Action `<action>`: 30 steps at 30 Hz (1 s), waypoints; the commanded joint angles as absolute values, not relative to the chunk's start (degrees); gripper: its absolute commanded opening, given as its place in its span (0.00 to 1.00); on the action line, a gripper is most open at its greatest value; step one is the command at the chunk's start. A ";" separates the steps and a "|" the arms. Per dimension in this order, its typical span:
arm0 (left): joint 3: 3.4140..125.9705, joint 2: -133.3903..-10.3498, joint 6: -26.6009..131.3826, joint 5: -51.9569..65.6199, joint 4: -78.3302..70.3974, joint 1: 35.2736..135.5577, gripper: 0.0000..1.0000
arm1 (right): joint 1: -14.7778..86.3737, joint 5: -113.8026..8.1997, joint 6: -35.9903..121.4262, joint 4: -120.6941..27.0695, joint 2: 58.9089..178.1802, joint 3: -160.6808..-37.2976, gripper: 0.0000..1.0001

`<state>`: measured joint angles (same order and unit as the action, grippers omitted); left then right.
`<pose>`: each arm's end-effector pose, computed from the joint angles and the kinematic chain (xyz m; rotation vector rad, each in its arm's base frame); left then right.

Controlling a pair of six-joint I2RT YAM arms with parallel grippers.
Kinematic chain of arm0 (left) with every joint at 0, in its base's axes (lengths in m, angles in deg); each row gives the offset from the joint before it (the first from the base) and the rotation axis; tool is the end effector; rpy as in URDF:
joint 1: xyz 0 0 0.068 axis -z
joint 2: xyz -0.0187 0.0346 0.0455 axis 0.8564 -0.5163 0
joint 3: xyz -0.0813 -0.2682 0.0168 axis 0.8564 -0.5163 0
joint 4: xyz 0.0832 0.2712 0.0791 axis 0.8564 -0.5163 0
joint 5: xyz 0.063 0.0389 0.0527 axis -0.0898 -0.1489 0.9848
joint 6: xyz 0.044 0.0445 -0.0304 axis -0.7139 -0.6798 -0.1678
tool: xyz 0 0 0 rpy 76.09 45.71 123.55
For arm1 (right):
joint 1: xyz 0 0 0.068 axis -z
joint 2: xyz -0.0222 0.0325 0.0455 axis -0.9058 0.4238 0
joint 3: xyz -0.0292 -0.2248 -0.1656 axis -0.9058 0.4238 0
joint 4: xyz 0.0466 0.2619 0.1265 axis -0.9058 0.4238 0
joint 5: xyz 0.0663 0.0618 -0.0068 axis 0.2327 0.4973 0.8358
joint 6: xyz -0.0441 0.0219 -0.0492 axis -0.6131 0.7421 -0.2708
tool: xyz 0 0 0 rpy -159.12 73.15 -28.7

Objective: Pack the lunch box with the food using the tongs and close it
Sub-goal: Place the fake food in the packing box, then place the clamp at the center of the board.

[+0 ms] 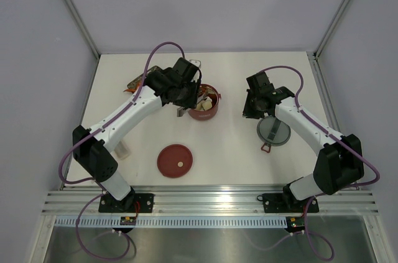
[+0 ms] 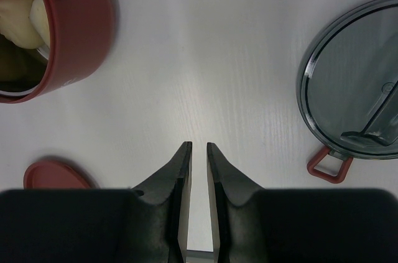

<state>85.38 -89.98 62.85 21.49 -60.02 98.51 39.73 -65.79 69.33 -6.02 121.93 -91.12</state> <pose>0.3066 -0.2455 0.3358 0.3428 2.5176 -0.2932 0.3173 0.1434 0.2507 0.2211 2.5904 0.2581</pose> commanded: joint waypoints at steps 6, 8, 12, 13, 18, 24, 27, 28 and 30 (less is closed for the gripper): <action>88.15 -86.56 61.38 20.02 -58.10 98.91 0.13 | 39.26 -67.03 69.65 -7.24 119.64 -91.03 0.23; 88.06 -85.76 60.06 19.14 -58.10 99.61 0.07 | 39.26 -68.08 69.48 -6.72 119.55 -91.29 0.23; 87.18 -84.71 58.30 17.03 -57.23 102.68 0.03 | 39.70 -71.69 68.52 -5.13 118.50 -91.82 0.24; 86.92 -84.62 58.04 16.68 -57.14 103.47 0.03 | 40.74 -72.04 68.34 -4.87 118.24 -91.73 0.24; 83.58 -84.79 57.25 13.97 -53.27 108.22 0.03 | 45.32 -72.83 66.58 -3.64 115.43 -90.86 0.25; 79.72 -87.07 58.04 14.82 -45.72 113.49 0.03 | 53.75 -72.13 64.04 -2.76 111.30 -89.01 0.26; 78.40 -88.57 58.83 17.70 -42.29 115.60 0.02 | 57.43 -72.04 62.80 -2.14 109.54 -88.48 0.27; 77.61 -88.92 59.18 18.34 -39.58 116.39 0.02 | 58.24 -72.04 62.45 -1.97 109.10 -88.40 0.27; 76.46 -89.27 59.53 20.53 -37.54 117.18 0.02 | 60.60 -71.52 61.75 -1.97 108.05 -87.69 0.27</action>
